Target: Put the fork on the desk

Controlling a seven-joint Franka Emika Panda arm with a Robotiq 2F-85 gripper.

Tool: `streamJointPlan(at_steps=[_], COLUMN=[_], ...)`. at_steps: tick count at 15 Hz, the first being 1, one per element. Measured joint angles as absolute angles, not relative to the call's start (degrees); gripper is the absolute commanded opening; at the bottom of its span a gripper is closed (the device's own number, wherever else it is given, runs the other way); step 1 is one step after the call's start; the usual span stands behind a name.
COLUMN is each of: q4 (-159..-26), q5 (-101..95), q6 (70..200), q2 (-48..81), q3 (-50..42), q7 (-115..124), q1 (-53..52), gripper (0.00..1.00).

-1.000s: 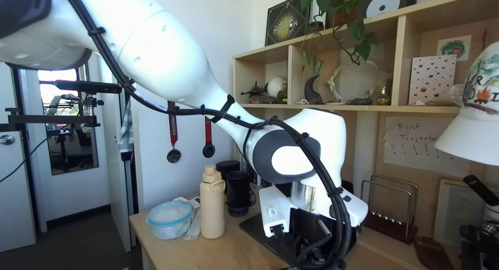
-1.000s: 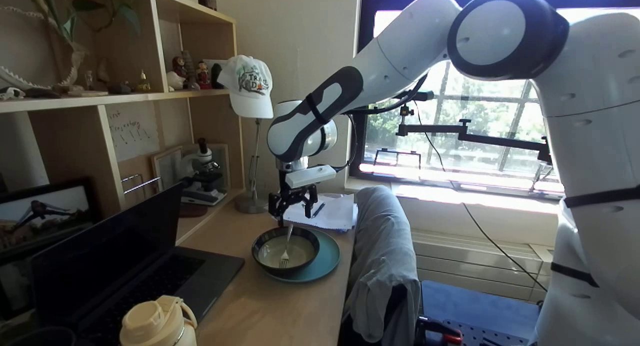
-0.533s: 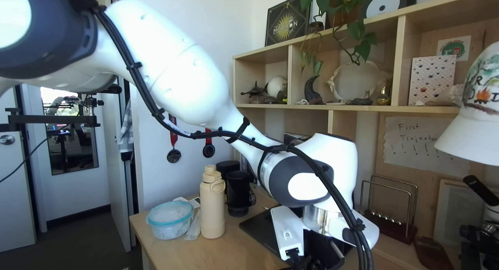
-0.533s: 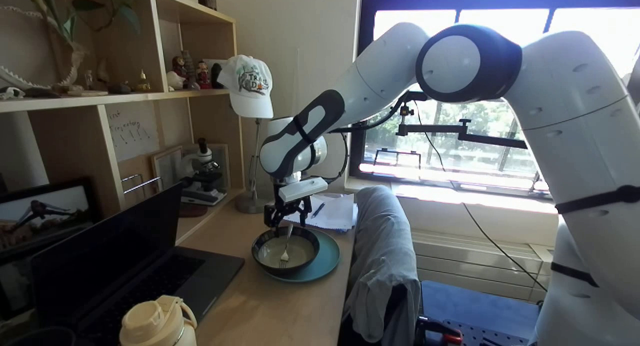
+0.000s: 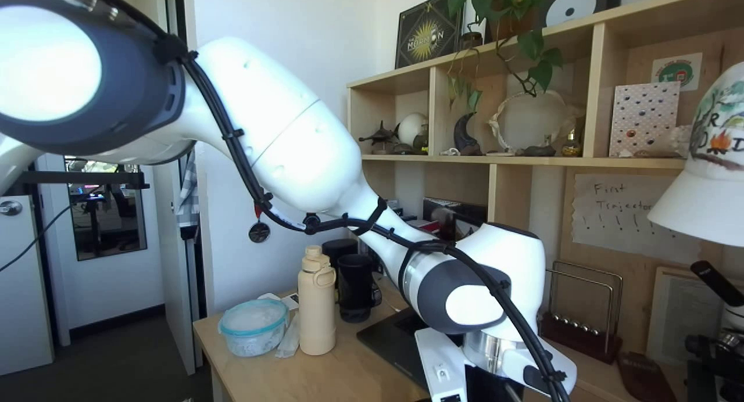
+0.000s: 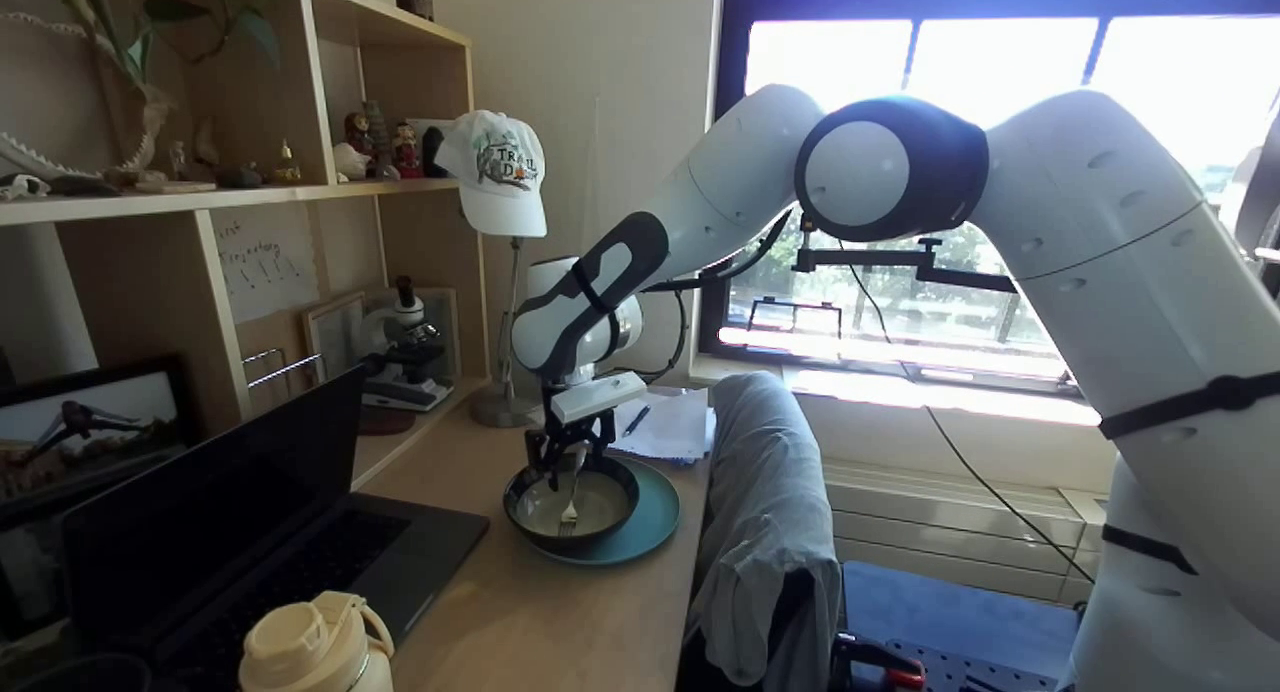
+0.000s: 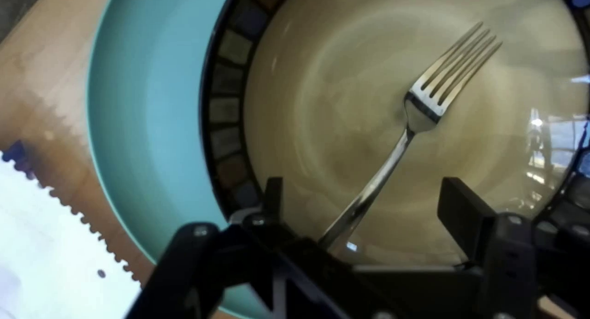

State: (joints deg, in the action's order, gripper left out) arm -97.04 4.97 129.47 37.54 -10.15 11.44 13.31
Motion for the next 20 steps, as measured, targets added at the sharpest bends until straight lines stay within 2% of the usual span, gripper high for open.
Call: streamJointPlan(at_steps=[7, 20], q4=[-96.38, -93.53], q5=[5.41, 5.95], q6=[129.47, 127.74], q2=[38.98, 35.31], q3=[-10.05, -9.33], q7=[11.44, 11.44], q1=[13.82, 12.64], gripper=[0.0, 0.01])
